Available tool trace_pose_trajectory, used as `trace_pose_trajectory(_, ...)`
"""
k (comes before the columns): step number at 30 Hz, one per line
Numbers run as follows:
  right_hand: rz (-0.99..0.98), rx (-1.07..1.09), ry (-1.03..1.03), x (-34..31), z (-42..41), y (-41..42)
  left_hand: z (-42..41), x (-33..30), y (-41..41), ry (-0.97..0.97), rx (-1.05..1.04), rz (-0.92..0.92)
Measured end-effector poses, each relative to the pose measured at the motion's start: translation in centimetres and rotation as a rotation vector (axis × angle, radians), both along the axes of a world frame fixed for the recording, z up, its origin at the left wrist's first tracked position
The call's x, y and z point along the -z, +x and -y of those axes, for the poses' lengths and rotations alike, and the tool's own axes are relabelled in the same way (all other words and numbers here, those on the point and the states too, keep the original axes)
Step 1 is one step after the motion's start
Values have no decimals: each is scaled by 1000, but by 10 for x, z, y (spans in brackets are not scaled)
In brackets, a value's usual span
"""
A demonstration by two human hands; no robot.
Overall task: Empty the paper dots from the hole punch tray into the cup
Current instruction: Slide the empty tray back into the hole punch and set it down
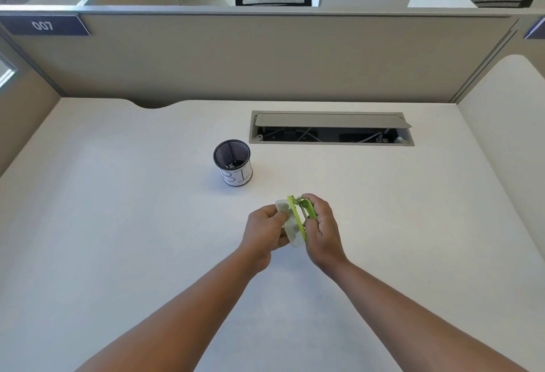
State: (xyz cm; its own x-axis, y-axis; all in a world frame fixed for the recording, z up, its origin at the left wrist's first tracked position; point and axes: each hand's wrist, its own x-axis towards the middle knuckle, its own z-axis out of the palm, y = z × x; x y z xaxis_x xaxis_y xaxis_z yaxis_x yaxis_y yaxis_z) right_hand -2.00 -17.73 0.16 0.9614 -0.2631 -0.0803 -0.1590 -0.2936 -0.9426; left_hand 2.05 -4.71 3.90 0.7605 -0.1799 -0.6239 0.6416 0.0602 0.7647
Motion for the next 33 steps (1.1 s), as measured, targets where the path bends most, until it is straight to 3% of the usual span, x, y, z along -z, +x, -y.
trace_pose_trajectory(11, 10, -43, -93, -2, -1, -7, -2, -10, 2, -73, 123, -8)
trace_pose_trajectory(23, 71, -87, -338, 2, -3, -6, 2, -4, -2, -31, 63, 40)
trace_pose_trajectory(25, 50, -64, -258, 2, -3, -3, 2, -2, -2, -37, 33, 31)
trace_pose_trajectory(28, -97, 6, 17, 0, -3, -2, 1, -1, 1, -70, -37, -4)
trace_pose_trajectory(33, -357, 52, 681, -9, 2, -3, 1, 0, 3, -136, -187, -49)
